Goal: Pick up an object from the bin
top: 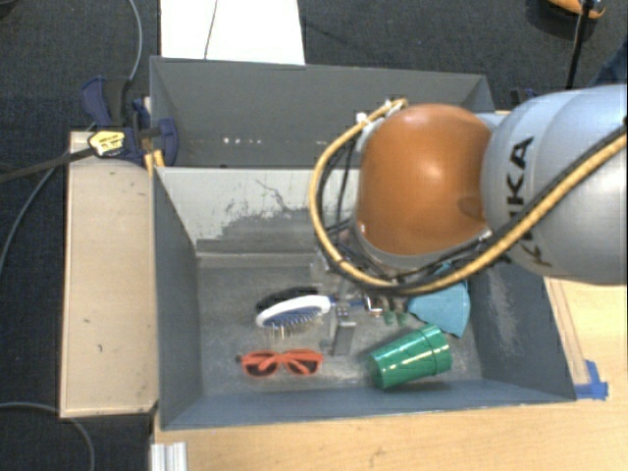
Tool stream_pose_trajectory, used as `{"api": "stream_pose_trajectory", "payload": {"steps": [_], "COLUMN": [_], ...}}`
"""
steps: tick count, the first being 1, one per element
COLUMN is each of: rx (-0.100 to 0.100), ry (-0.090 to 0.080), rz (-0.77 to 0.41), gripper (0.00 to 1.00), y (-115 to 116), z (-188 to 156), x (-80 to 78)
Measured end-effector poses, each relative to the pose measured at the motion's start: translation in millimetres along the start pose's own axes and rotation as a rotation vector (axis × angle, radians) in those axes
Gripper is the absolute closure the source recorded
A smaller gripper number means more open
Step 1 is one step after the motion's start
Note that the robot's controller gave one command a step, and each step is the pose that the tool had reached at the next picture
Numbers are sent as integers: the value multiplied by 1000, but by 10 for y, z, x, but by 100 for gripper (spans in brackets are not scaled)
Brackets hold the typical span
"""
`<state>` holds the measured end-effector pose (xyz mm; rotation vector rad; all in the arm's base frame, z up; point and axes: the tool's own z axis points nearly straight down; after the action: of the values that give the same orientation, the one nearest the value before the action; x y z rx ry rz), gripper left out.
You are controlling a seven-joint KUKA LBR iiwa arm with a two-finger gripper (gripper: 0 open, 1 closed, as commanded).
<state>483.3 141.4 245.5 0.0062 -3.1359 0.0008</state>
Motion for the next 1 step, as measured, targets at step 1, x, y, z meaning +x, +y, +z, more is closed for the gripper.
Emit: {"api": "stream_pose_trajectory", "payload": {"steps": [1], "rx": [-2], "ry": [-8], "rz": [5], "gripper": [0], "y": [-8], "z": [-41], "x": [-17]}}
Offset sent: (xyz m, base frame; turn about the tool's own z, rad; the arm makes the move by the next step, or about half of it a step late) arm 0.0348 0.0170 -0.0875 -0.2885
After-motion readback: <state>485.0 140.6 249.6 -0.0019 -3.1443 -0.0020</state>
